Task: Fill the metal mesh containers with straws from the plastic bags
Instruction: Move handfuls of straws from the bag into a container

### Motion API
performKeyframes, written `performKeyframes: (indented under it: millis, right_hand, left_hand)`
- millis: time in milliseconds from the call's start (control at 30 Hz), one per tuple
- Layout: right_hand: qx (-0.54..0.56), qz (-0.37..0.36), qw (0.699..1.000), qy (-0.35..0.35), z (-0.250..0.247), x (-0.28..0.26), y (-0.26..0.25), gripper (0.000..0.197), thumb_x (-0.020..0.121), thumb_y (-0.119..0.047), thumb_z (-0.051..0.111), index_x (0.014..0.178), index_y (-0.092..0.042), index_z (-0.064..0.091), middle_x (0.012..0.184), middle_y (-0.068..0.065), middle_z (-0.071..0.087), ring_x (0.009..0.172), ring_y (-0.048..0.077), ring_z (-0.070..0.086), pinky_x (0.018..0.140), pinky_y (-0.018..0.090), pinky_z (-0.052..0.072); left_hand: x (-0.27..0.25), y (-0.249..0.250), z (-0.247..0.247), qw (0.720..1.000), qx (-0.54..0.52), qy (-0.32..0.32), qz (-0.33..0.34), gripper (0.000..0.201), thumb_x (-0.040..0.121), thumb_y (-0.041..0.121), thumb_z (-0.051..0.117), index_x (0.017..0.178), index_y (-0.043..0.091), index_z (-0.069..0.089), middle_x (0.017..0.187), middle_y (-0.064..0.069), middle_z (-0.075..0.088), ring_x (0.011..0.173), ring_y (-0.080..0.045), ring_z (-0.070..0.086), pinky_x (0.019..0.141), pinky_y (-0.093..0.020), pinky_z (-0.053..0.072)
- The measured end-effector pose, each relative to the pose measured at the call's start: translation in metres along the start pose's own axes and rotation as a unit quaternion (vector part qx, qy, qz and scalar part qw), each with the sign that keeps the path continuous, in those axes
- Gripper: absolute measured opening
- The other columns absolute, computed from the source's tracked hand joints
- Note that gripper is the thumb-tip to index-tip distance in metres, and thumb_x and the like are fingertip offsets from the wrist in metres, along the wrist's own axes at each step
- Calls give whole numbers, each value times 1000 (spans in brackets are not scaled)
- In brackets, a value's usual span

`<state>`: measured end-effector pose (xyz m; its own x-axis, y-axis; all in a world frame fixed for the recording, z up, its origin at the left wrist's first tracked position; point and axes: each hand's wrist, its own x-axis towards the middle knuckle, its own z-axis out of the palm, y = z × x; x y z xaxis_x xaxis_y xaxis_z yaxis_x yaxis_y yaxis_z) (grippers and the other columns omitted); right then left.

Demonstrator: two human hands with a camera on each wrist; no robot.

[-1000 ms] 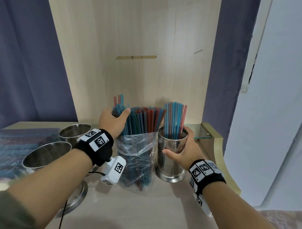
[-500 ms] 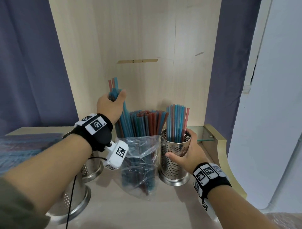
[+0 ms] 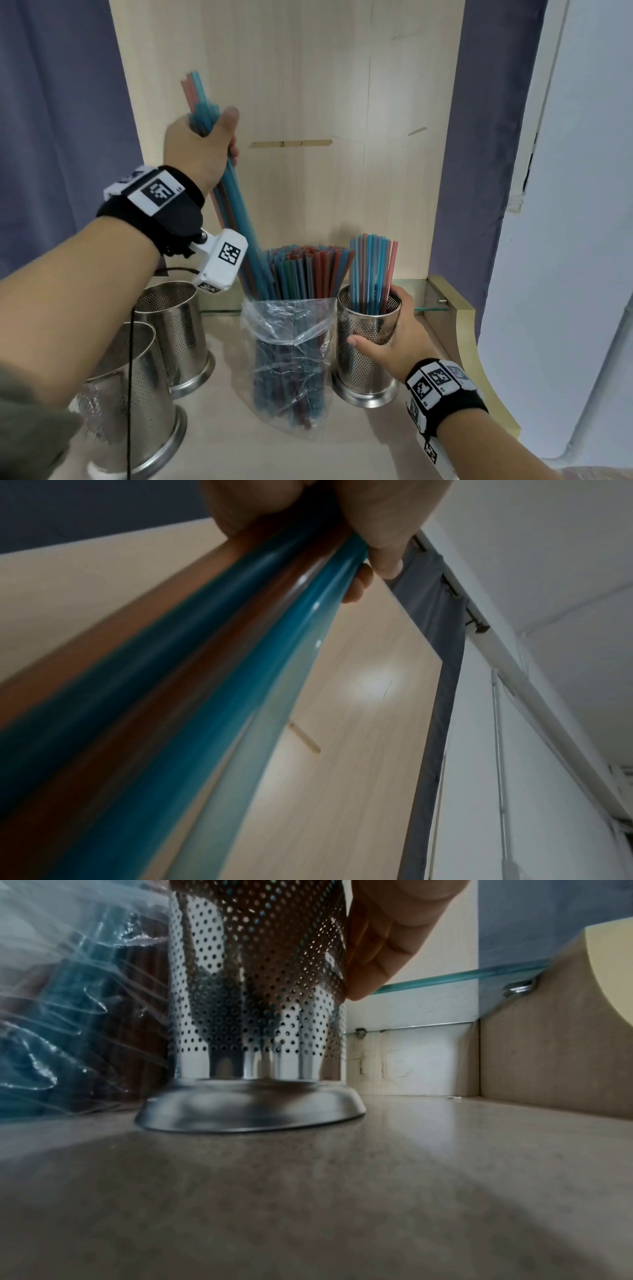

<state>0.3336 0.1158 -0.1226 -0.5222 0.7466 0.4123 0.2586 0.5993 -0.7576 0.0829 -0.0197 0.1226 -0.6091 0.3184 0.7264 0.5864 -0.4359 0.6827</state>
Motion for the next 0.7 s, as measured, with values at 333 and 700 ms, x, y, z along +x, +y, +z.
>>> performKeyframes:
  millis: [333, 700]
  right_hand:
    - [-5, 6, 1000, 0, 0, -2, -4, 116, 57, -47, 91, 147, -32, 19, 121, -18, 56, 115, 10, 59, 102, 33, 48]
    - [-4, 35, 999, 5, -1, -5, -9, 116, 54, -54, 89, 144, -39, 17, 128, -8, 62, 117, 14, 60, 103, 41, 49]
  left_hand:
    - [7, 54, -17, 982, -181, 59, 7, 33, 89, 36, 66, 80, 11, 46, 58, 5, 50, 51, -12, 50, 59, -28, 49]
    - [-83, 40, 88, 981, -181, 23, -62, 23, 89, 28, 69, 79, 17, 51, 58, 0, 57, 46, -10, 54, 52, -22, 46]
